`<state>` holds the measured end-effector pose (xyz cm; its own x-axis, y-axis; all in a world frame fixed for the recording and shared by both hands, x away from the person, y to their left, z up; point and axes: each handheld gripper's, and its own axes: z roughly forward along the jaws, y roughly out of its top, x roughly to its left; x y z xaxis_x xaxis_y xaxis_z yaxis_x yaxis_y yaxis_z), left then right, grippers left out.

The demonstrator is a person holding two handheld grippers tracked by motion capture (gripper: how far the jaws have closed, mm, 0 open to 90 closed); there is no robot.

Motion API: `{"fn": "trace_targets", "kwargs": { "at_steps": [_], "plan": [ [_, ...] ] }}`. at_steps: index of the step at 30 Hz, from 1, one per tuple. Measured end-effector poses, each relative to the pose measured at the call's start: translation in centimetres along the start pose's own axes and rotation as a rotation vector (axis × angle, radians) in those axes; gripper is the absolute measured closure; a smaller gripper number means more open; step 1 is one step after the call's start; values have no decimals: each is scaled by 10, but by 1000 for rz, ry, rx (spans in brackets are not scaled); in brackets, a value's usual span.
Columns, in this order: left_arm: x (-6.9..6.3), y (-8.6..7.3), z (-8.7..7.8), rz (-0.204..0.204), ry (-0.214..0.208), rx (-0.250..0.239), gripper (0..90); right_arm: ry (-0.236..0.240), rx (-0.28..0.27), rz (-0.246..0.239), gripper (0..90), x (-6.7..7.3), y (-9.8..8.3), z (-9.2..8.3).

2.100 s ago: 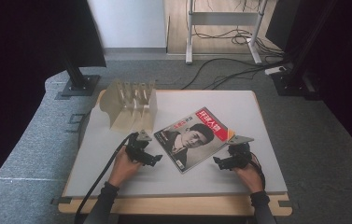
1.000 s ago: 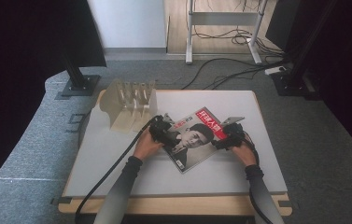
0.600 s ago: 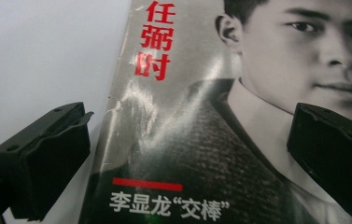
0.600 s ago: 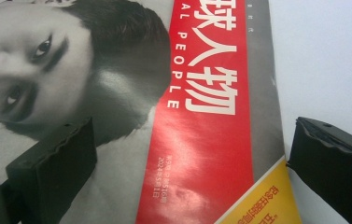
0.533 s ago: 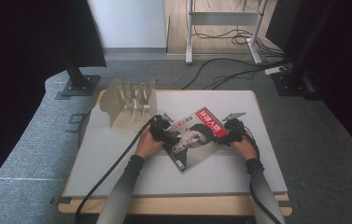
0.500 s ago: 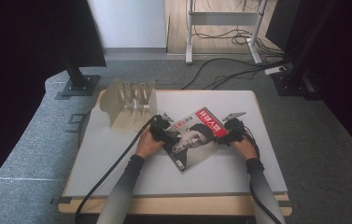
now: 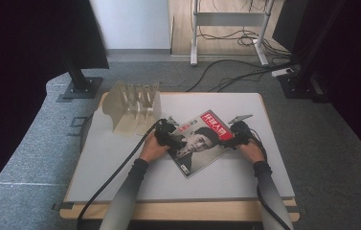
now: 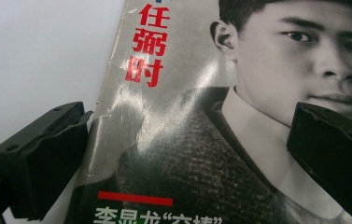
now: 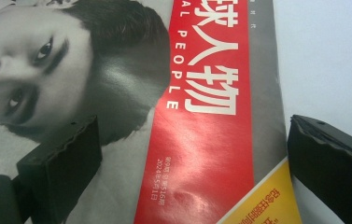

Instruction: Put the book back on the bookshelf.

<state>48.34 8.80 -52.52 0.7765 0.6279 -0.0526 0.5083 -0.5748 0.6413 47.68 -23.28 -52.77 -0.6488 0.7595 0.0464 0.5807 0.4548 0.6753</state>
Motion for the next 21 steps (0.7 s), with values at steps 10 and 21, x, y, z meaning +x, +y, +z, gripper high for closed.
{"fn": "trace_targets", "kwargs": {
  "at_steps": [10,21],
  "plan": [
    [-11,-11,-7,4,2,-9,0,3,-2,1,35,10,-8,-6],
    [-30,-29,-22,7,2,-1,0,17,-16,-18,35,29,-21,-16]
  ]
}}
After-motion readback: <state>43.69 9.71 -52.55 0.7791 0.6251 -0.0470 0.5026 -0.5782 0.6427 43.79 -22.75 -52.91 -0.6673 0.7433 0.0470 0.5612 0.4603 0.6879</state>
